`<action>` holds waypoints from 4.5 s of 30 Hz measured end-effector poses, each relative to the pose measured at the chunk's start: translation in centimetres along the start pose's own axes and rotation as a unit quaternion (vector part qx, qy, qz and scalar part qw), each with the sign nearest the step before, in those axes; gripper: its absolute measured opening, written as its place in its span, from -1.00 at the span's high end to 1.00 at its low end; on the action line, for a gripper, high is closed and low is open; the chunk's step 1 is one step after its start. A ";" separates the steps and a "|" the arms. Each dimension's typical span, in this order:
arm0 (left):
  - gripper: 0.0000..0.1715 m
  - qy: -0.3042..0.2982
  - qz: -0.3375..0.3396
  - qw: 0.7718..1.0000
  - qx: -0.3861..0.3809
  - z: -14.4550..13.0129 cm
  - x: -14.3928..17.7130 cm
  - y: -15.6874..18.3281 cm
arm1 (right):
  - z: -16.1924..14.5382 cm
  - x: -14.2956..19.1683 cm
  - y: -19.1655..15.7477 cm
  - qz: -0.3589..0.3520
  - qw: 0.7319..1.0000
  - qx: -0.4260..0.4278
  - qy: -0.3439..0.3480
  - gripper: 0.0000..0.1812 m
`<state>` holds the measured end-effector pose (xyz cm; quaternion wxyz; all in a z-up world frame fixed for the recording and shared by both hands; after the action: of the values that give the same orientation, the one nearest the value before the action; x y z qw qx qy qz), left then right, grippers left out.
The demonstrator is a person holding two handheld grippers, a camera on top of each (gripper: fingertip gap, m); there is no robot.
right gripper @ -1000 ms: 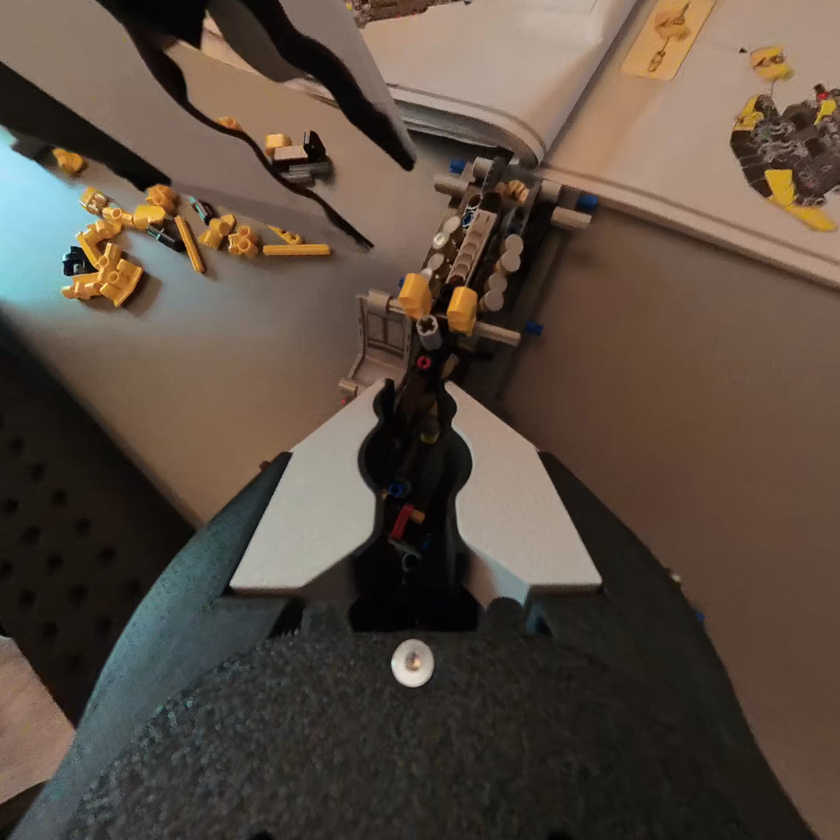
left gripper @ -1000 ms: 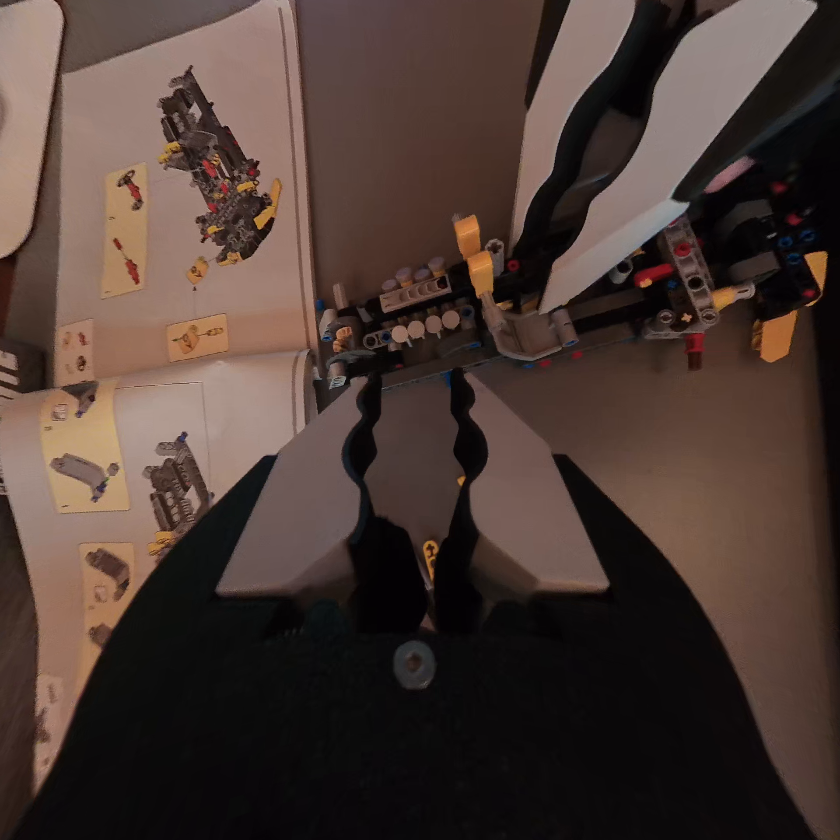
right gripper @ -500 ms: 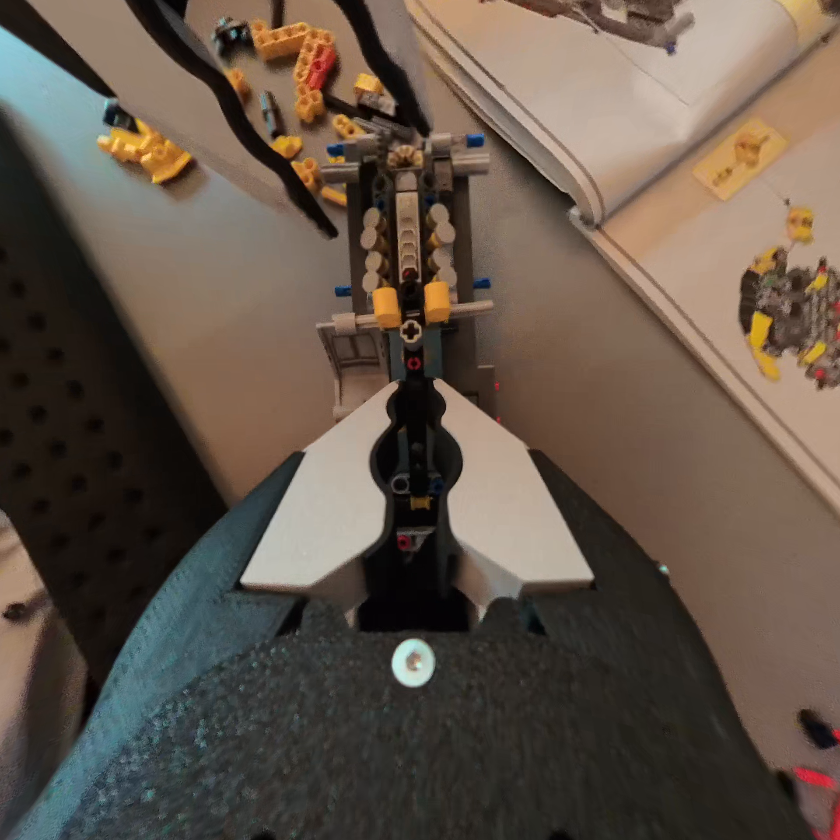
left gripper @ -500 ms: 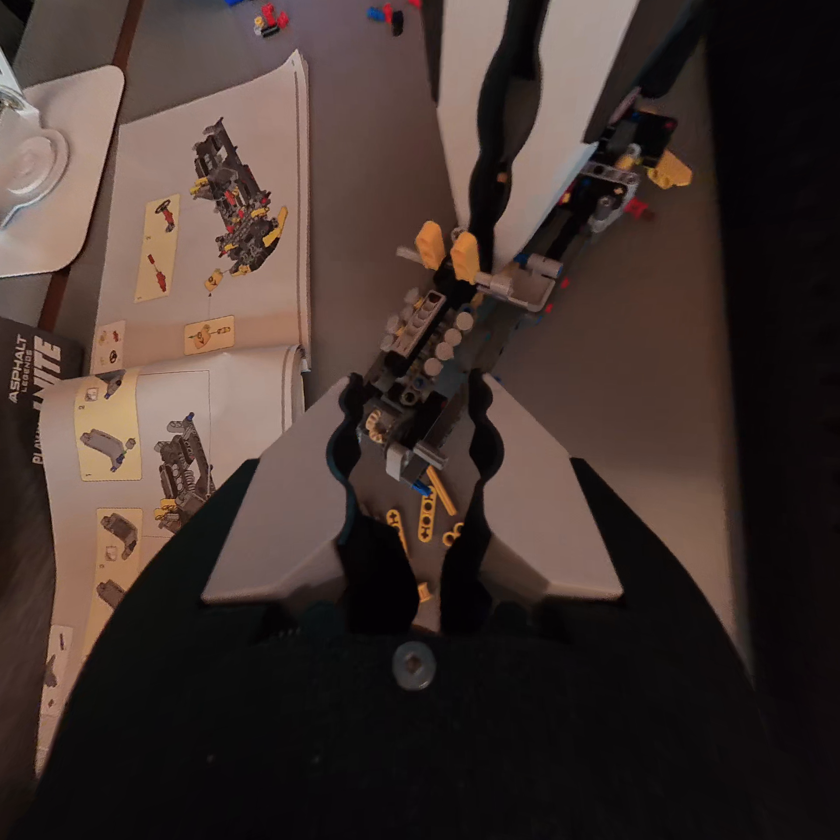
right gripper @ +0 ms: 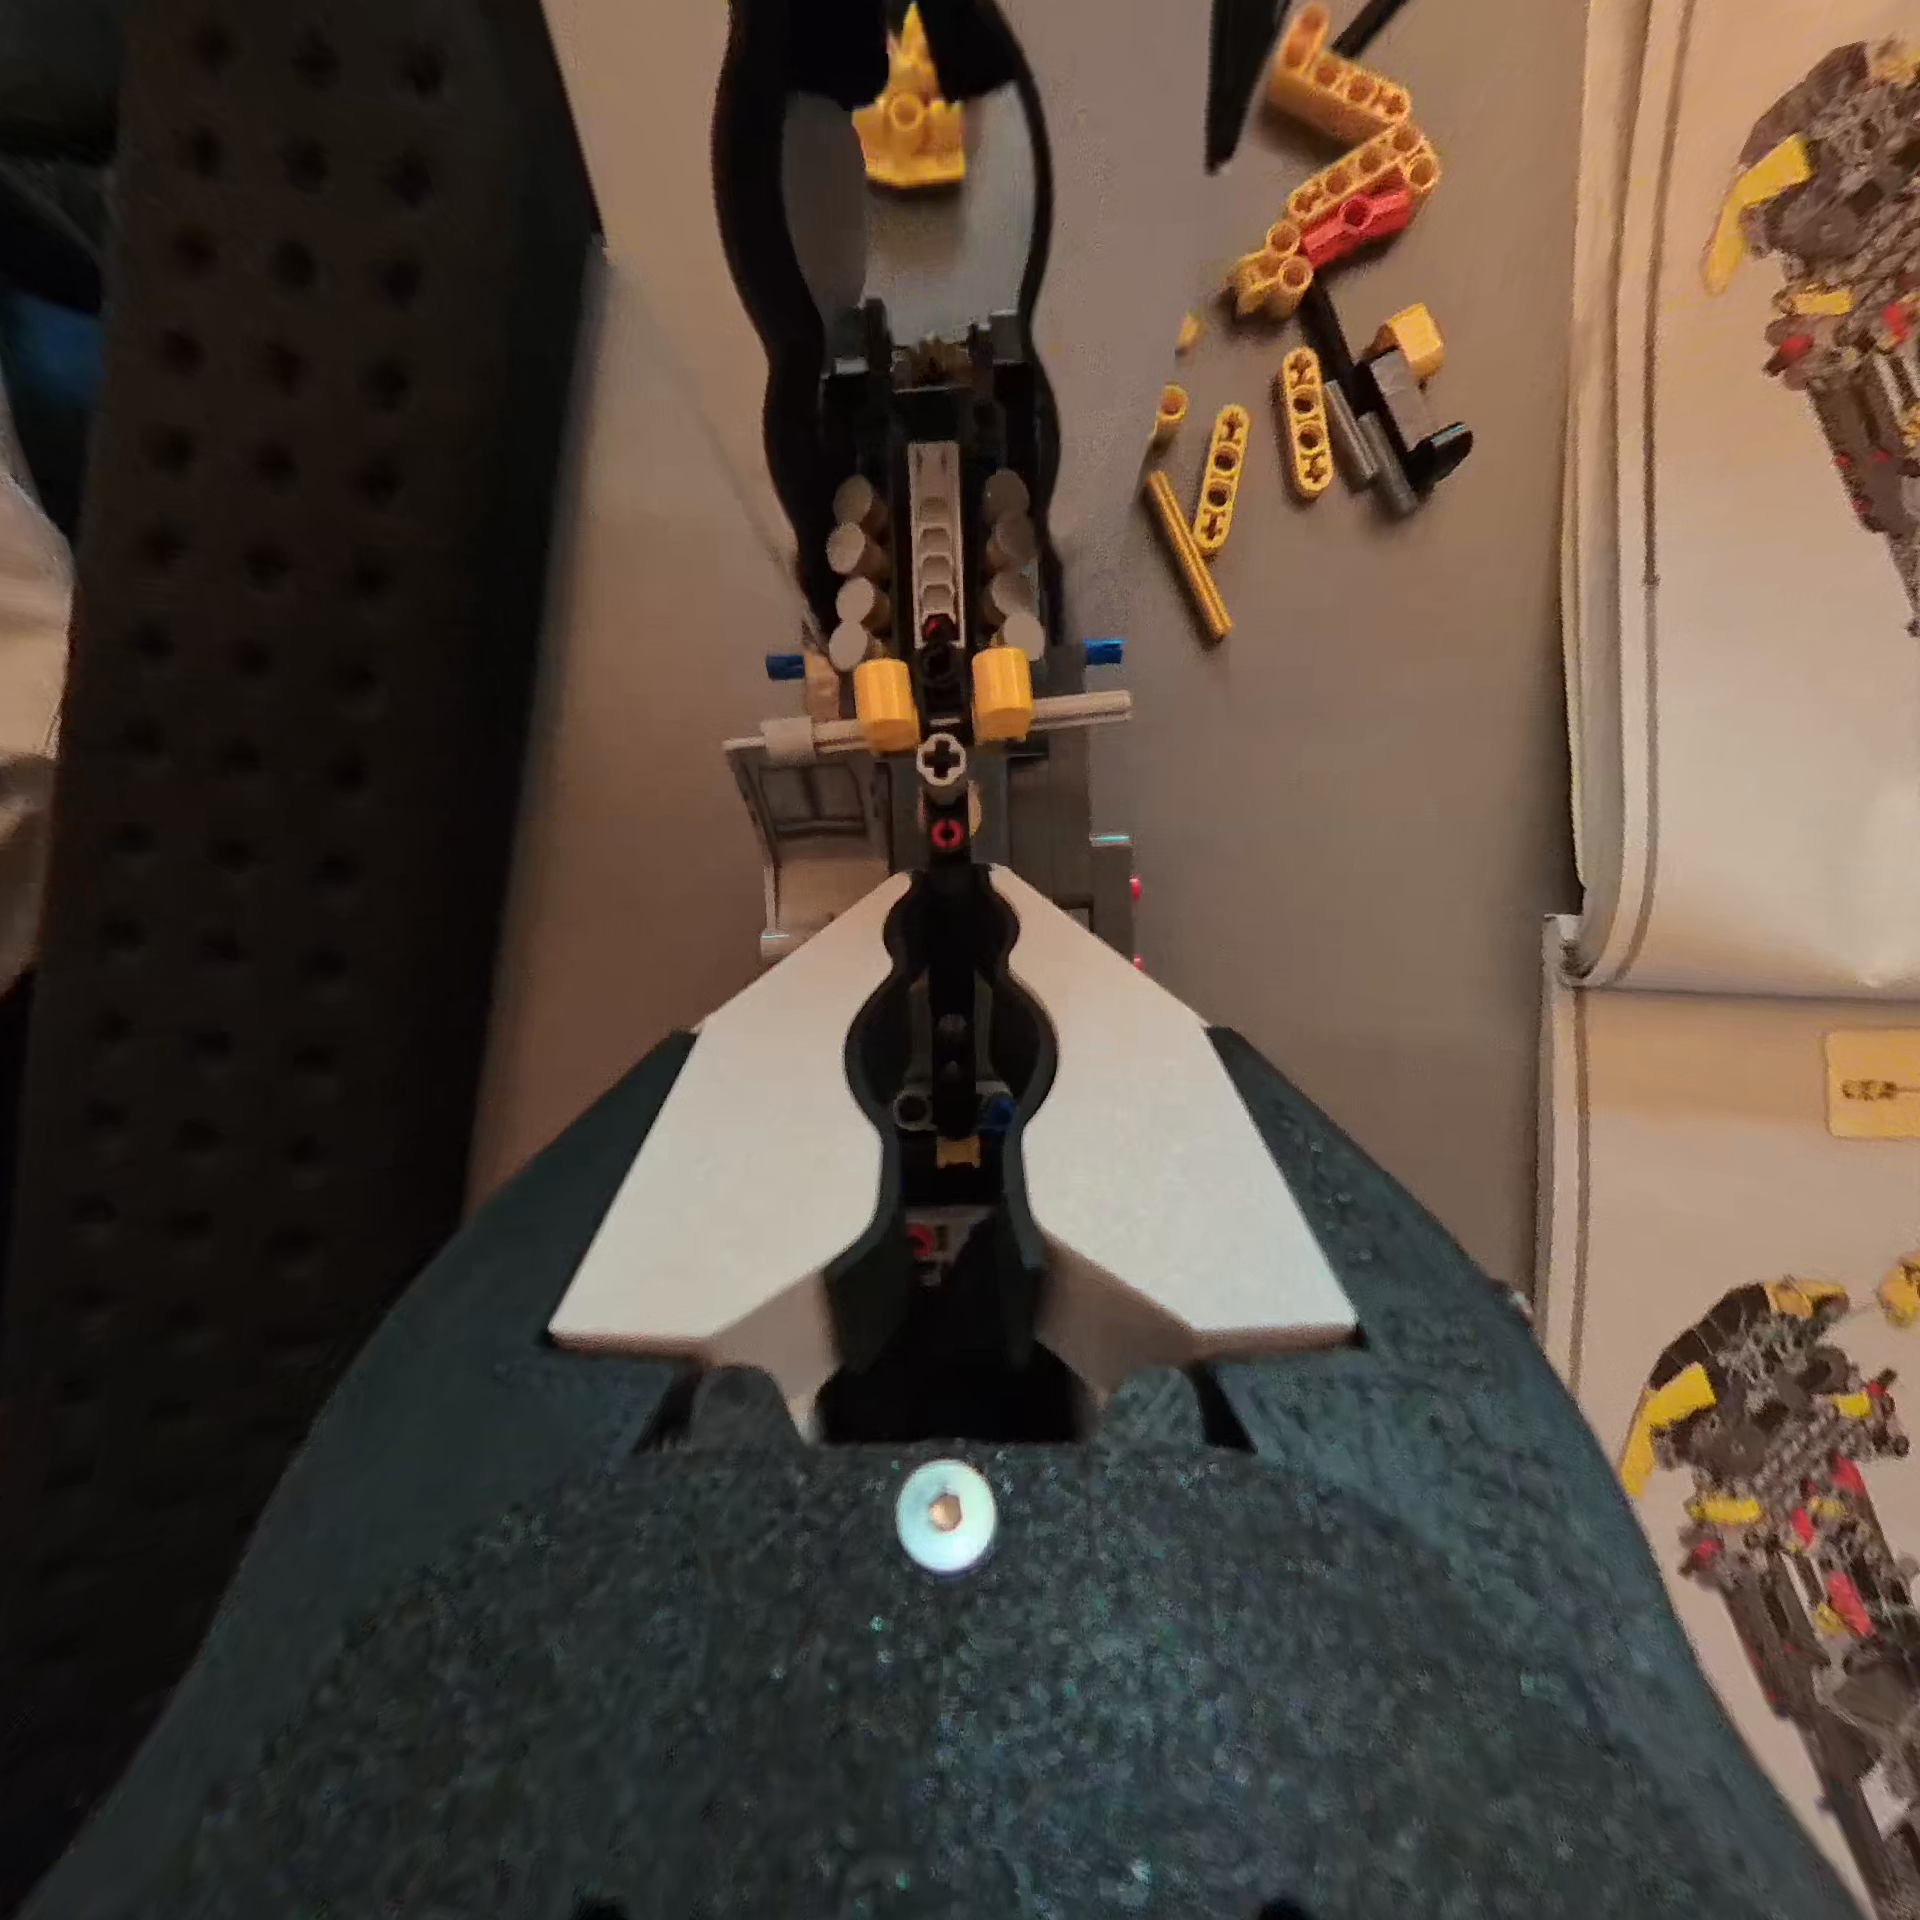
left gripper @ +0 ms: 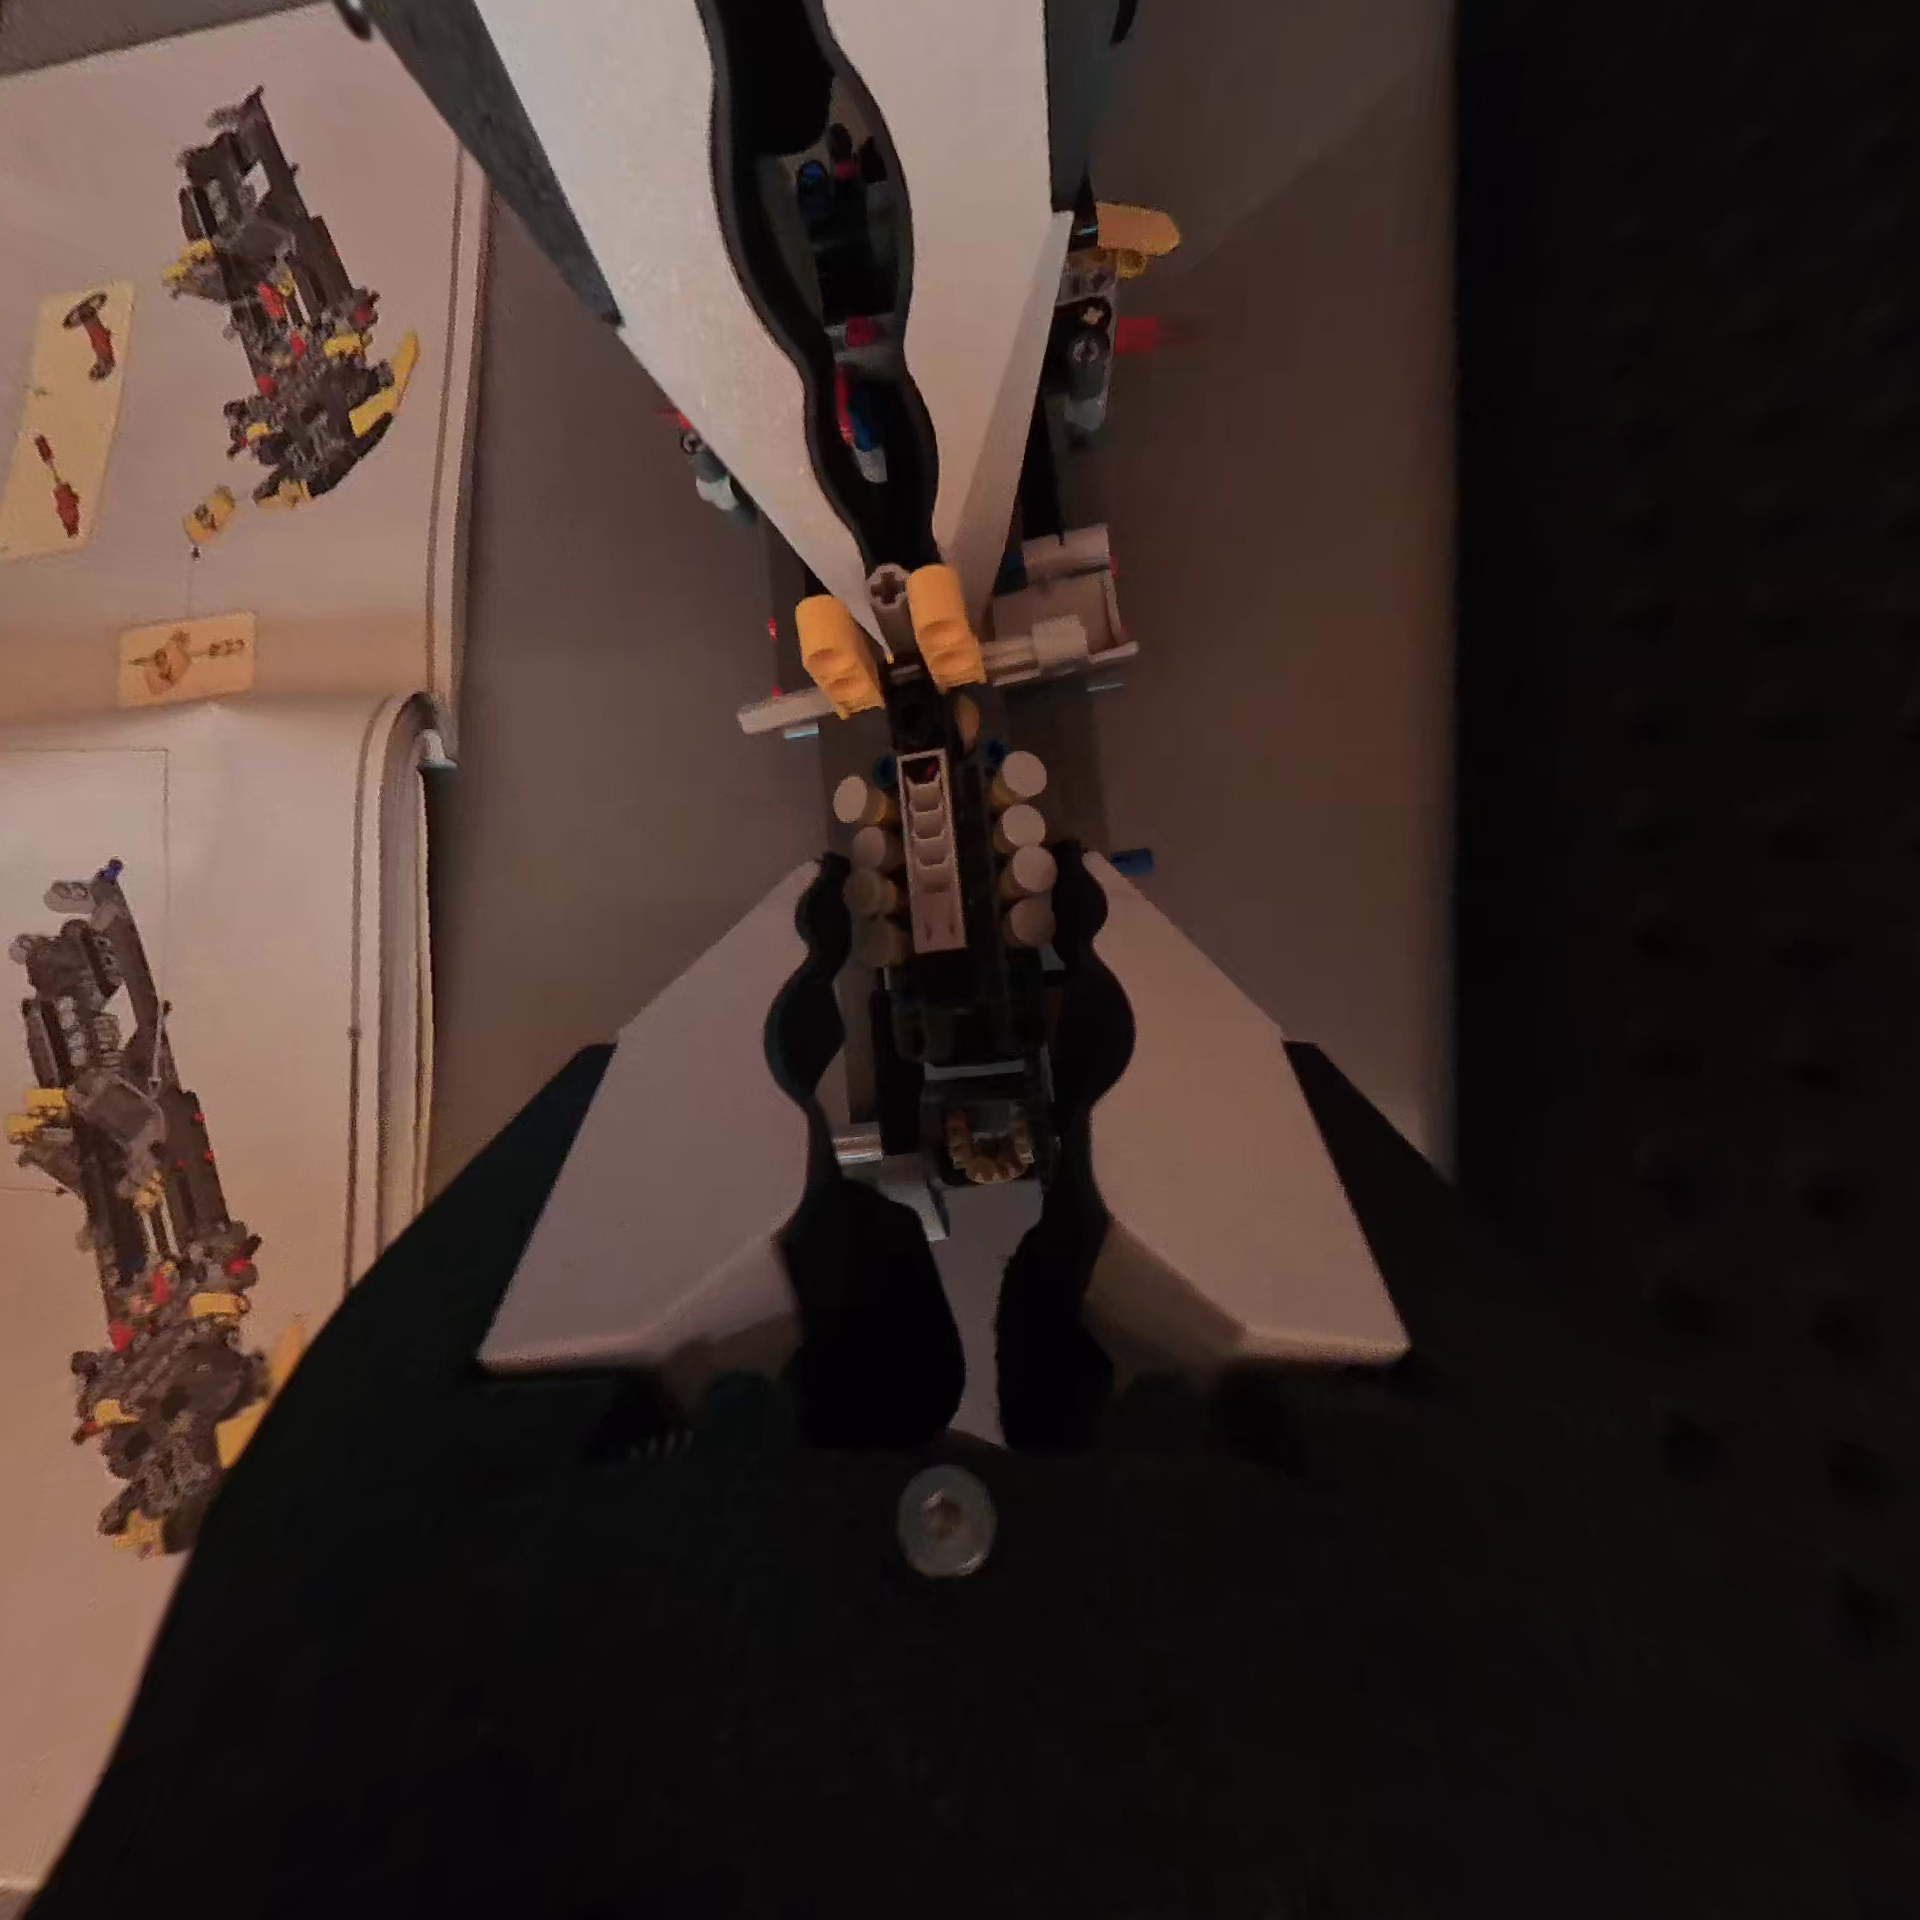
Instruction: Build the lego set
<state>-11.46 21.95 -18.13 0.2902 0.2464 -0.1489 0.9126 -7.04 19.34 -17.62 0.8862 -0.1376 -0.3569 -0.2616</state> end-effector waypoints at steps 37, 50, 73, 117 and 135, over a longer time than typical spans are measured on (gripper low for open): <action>0.23 0.060 0.092 0.992 0.063 1.9 -3.5 -0.3 | -2.8 -0.9 -0.3 -0.022 0.996 0.044 0.079 0.45; 0.18 0.054 0.090 0.993 0.059 0.7 -2.6 -0.5 | -2.6 -1.1 -0.2 -0.027 0.995 0.049 0.084 0.46; 0.26 0.079 0.061 0.991 0.092 0.6 -3.2 -0.2 | -2.5 -1.2 -0.1 -0.020 0.994 0.064 0.081 0.46; 0.23 0.071 0.067 0.993 0.069 0.8 -4.0 0.4 | -2.2 -0.6 0.5 -0.036 0.992 -0.041 0.114 0.71; 0.27 0.070 0.070 0.993 0.067 0.9 -4.2 0.4 | -1.9 1.5 1.5 -0.025 0.993 0.010 0.111 0.37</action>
<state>-8.43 19.32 -19.62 0.2183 0.1901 -0.0832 0.9536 -4.21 19.25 -18.03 0.9148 -0.0904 -0.2621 -0.2936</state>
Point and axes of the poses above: each gripper's, where its closed fingertips meet, x back along the fingers, z out of its top, y = z × x across the jaws, the point moved 1 cm from there along x, back along the fingers, and after that the axes turned 14 degrees about y, right-handed, at the moved point
